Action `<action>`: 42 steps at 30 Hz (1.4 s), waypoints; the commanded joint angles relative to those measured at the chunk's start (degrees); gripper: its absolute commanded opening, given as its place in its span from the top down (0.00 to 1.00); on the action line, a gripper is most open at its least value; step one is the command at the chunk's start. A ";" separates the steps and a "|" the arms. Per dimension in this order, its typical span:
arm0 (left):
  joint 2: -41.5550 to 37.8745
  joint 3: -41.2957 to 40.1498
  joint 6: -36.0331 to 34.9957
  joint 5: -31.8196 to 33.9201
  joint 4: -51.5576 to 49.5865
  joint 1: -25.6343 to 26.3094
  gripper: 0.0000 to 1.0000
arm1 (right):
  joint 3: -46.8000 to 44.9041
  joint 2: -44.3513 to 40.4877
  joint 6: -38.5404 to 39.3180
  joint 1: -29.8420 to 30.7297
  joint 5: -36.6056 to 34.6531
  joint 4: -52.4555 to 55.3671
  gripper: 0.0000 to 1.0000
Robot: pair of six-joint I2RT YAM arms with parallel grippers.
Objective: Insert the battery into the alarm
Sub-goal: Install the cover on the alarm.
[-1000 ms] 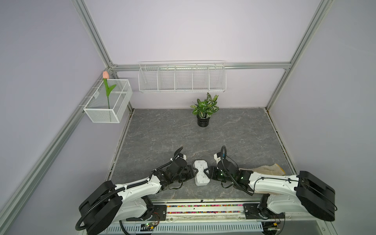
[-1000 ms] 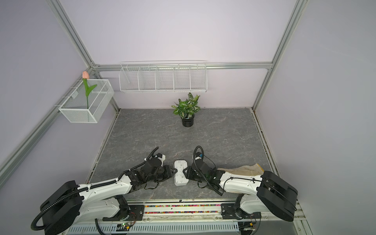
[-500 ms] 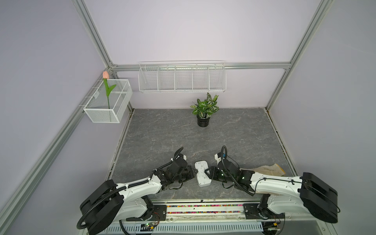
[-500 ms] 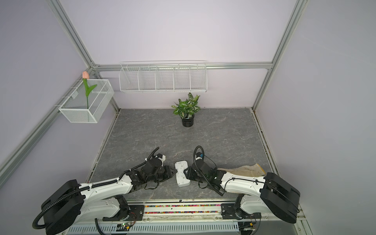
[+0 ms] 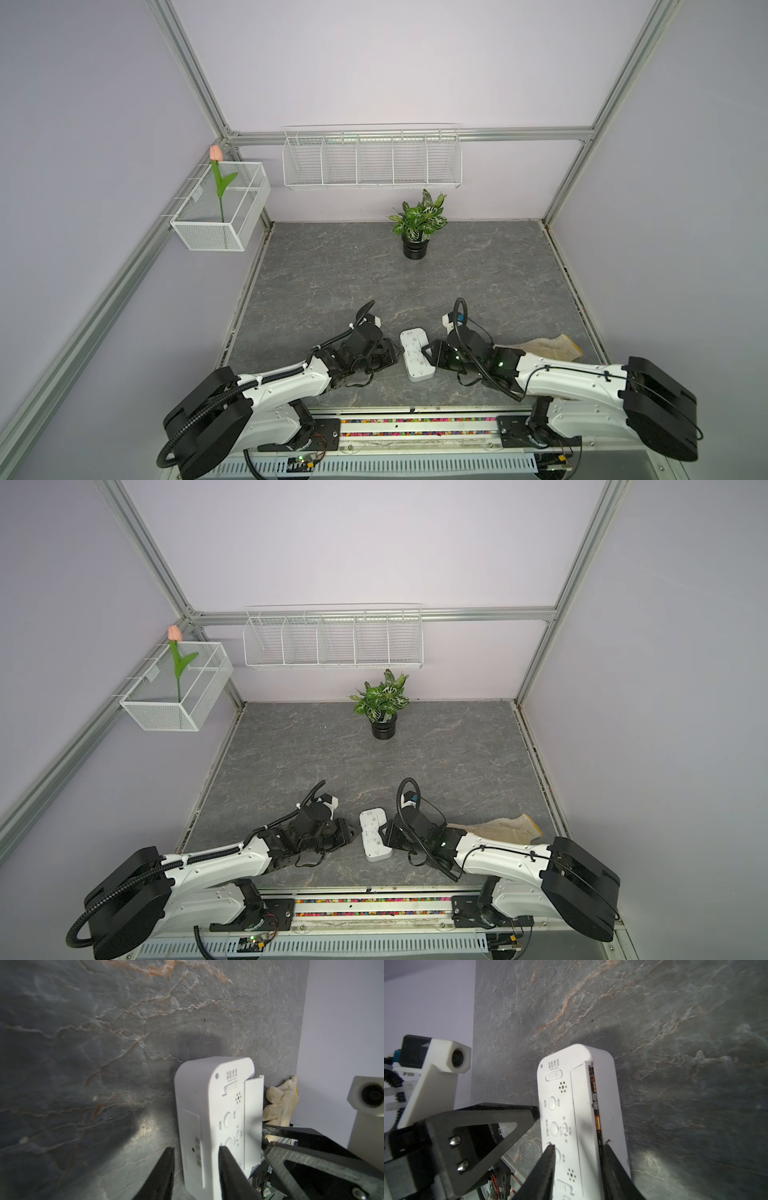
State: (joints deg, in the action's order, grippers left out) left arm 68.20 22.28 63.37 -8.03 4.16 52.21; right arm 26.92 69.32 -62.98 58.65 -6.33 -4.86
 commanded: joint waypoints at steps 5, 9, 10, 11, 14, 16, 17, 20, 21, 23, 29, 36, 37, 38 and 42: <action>0.41 1.57 0.52 -0.17 1.03 0.40 0.62 | 0.68 -1.73 0.36 0.30 -2.46 2.57 0.60; 0.45 1.63 0.44 -0.16 1.07 0.36 0.62 | 1.23 -2.16 1.04 0.23 -3.13 4.24 0.60; 0.44 1.67 0.38 -0.21 0.96 0.38 0.62 | 1.71 -2.25 1.47 0.25 -3.30 5.44 0.59; 0.47 1.78 0.37 -0.19 1.03 0.38 0.62 | 2.49 -2.22 2.14 0.25 -3.77 6.90 0.59; 0.61 1.66 0.26 -0.16 1.71 0.40 0.60 | 4.17 -1.91 4.30 -0.63 -3.47 10.02 0.57; 0.70 1.70 0.30 -0.21 2.46 0.44 0.57 | 4.57 -1.52 5.22 -2.19 -1.63 9.56 0.57; 0.83 1.71 0.35 -0.19 2.73 0.45 0.56 | 4.60 -1.32 5.61 -3.05 -0.57 9.08 0.57; 1.25 2.06 0.26 -0.41 3.31 0.55 0.54 | 6.27 -0.06 7.61 -4.64 1.18 9.63 0.57; 1.36 2.30 0.17 -0.42 3.31 0.53 0.53 | 7.08 0.60 8.53 -4.88 1.40 10.23 0.57; 1.75 2.65 0.17 -0.46 3.31 0.54 0.52 | 8.30 1.88 9.43 -5.36 1.44 11.26 0.58; 3.63 3.42 0.17 -0.80 3.66 0.67 0.49 | 9.25 4.97 10.68 -6.70 2.42 11.45 0.58; 5.18 4.08 0.17 -1.28 4.18 0.71 0.49 | 10.34 8.06 11.72 -6.83 2.61 11.22 0.59; 5.39 4.08 0.17 -1.45 4.19 0.76 0.50 | 10.48 8.43 11.82 -6.87 2.61 11.03 0.59; 5.53 4.11 0.17 -1.49 4.27 0.78 0.50 | 10.64 8.69 11.87 -6.84 2.57 10.93 0.59; 6.04 4.26 0.17 -1.60 4.36 0.79 0.52 | 11.11 9.76 12.28 -6.84 2.37 11.36 0.63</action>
State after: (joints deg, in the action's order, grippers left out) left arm 73.54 24.88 63.37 -9.39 7.49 52.69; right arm 36.86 78.22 -51.79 52.10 -4.38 5.58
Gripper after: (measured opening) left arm 0.482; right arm 0.376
